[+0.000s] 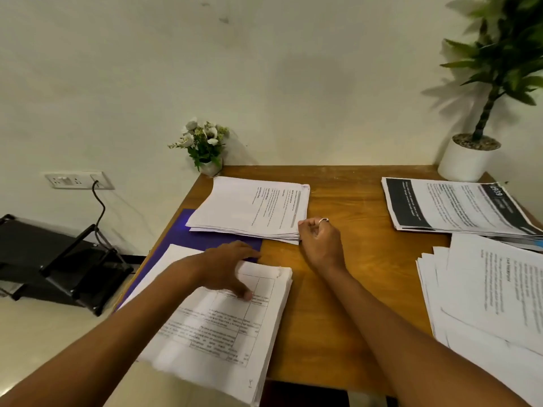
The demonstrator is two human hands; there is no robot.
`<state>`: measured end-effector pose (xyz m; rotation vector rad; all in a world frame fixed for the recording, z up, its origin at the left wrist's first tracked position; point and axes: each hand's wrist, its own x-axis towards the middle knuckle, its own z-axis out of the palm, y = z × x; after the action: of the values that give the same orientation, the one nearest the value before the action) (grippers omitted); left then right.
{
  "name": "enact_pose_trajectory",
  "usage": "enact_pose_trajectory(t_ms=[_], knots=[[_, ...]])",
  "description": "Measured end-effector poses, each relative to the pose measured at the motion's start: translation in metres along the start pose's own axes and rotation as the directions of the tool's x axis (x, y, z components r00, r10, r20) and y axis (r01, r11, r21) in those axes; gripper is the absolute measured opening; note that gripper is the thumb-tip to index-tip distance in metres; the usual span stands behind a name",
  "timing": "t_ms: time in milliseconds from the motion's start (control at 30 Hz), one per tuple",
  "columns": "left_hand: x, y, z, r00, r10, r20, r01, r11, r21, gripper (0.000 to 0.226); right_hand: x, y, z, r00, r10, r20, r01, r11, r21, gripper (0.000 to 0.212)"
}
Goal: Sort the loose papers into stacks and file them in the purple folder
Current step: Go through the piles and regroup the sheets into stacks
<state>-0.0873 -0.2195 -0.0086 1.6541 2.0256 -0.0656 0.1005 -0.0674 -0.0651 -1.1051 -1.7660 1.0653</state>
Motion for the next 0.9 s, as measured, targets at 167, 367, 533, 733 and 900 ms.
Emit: enact_pose_trajectory(t_ms=[167, 367, 533, 733, 900], knots=[[0.005, 0.007, 0.013, 0.999, -0.038, -0.030, 0.040, 0.996, 0.077, 0.096, -0.035, -0.005, -0.025, 0.996, -0.027, 0.085, 0.030, 0.999, -0.045, 0.011], [0.004, 0.027, 0.013, 0.995, -0.091, -0.041, 0.097, 0.975, 0.198, 0.084, -0.075, -0.001, -0.053, 0.993, -0.021, 0.119, 0.028, 0.998, -0.057, 0.013], [0.002, 0.043, 0.010, 0.989, -0.141, -0.054, 0.150, 0.944, 0.295, 0.083, -0.097, 0.004, -0.066, 0.994, -0.016, 0.105, 0.020, 0.999, -0.036, 0.011], [-0.010, 0.051, 0.013, 0.989, -0.092, -0.119, 0.127, 0.934, 0.333, 0.069, -0.108, 0.001, -0.069, 0.995, -0.026, 0.098, 0.029, 0.999, -0.026, 0.012], [-0.027, 0.052, 0.016, 0.983, -0.040, -0.182, 0.095, 0.948, 0.305, 0.061, -0.122, -0.002, -0.079, 0.988, 0.012, 0.154, -0.019, 0.999, 0.041, 0.013]])
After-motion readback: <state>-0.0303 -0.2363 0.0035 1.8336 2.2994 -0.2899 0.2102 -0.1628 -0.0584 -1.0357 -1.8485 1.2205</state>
